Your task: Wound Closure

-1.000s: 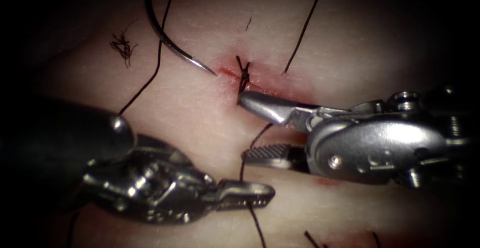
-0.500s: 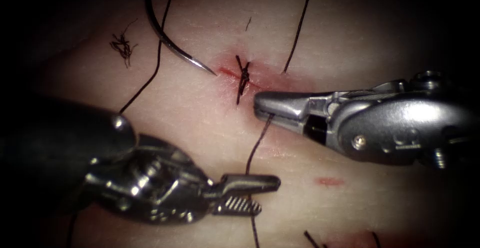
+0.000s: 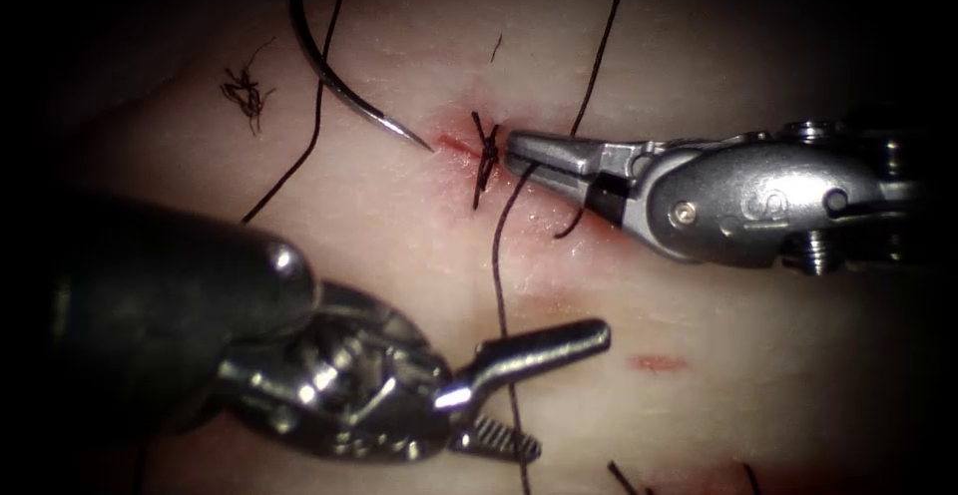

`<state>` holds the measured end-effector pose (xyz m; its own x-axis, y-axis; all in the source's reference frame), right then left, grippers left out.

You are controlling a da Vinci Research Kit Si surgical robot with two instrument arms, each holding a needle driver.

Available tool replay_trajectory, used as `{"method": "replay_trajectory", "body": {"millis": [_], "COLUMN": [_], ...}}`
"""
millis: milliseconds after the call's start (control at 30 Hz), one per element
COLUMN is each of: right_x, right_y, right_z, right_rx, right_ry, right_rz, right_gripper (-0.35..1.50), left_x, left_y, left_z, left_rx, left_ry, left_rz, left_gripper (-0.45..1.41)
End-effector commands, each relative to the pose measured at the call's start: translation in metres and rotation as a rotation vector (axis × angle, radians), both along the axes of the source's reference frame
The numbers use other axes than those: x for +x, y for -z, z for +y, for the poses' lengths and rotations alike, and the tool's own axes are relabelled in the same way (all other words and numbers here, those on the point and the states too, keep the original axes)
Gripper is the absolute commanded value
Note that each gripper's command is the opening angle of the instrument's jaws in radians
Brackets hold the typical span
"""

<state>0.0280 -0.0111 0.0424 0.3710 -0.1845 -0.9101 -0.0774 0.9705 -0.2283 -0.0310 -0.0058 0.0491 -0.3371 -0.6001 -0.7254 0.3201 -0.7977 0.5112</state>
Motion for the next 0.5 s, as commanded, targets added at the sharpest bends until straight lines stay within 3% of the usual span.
{"method": "replay_trajectory", "body": {"millis": [33,500], "right_x": [0.0004,-0.0001], "right_y": [-0.0011,-0.0043], "right_z": [0.0009,0.004], "right_rx": [0.026,0.109], "right_ry": [-0.028,-0.112], "right_rz": [0.016,0.018], "right_gripper": [-0.35,-0.35], "left_x": [-0.0005,-0.0022], "left_y": [-0.0007,-0.0017], "left_z": [-0.0001,-0.0013], "left_rx": [-0.001,-0.016], "left_ry": [-0.004,-0.025], "left_rz": [-0.002,-0.02], "left_gripper": [0.91,0.74]}}
